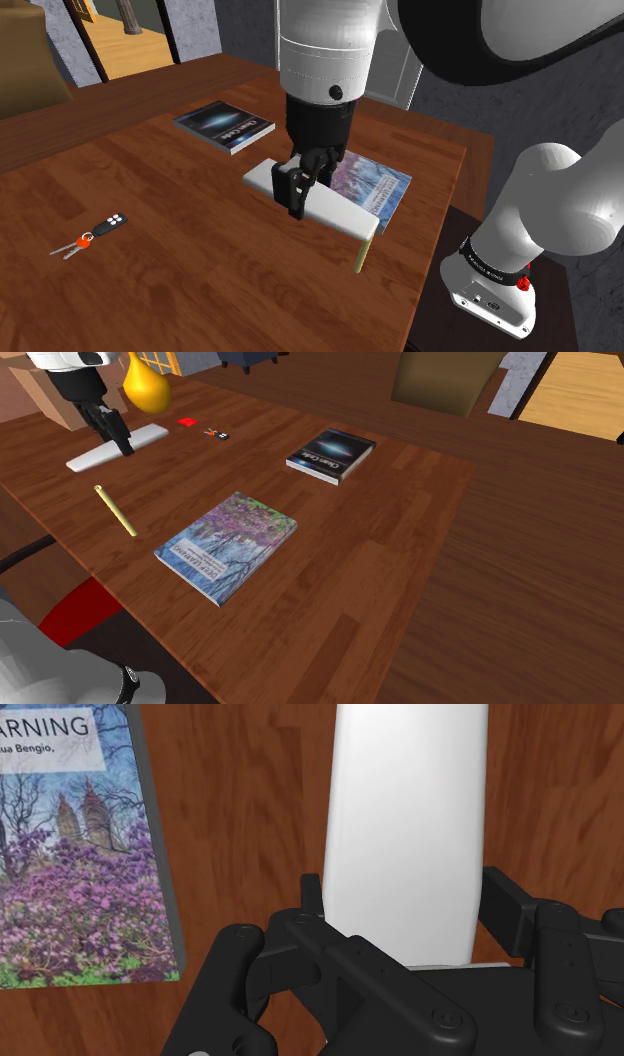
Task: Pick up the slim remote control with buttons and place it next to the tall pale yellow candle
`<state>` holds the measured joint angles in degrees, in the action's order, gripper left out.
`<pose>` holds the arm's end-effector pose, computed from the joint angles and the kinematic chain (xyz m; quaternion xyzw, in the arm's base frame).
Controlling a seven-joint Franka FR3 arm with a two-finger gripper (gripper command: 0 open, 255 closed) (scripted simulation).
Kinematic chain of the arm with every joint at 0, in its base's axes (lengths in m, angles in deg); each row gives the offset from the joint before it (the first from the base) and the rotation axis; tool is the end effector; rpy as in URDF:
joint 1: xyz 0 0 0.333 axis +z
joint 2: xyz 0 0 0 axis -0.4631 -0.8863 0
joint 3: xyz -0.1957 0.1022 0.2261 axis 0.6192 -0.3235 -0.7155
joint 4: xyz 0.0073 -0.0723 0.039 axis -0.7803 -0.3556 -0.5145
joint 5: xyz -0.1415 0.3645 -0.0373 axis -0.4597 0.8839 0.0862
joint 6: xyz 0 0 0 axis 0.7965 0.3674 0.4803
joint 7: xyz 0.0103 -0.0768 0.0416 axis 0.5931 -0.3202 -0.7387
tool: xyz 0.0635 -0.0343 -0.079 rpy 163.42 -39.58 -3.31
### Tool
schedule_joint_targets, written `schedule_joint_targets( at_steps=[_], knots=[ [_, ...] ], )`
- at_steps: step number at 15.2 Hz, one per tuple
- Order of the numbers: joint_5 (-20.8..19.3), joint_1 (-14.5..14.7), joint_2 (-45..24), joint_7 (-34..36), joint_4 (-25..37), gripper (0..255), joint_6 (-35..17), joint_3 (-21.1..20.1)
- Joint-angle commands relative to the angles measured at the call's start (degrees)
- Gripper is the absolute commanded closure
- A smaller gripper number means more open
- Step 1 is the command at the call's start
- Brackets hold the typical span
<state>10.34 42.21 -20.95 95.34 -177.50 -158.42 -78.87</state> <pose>0.2844 0.3514 0.5157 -0.9965 -0.0830 -0.0032 0.0041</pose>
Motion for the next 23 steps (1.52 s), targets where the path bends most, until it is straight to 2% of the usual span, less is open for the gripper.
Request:
schedule_joint_targets(
  at_steps=[1,23],
  knots=[
    [0.03,0.01,-0.37,0.07,-1.20,255,-1.61,-0.35],
    [-0.60,-0.36,-6.88,1.45,-13.27,255,-19.84,-4.37]
  ],
)
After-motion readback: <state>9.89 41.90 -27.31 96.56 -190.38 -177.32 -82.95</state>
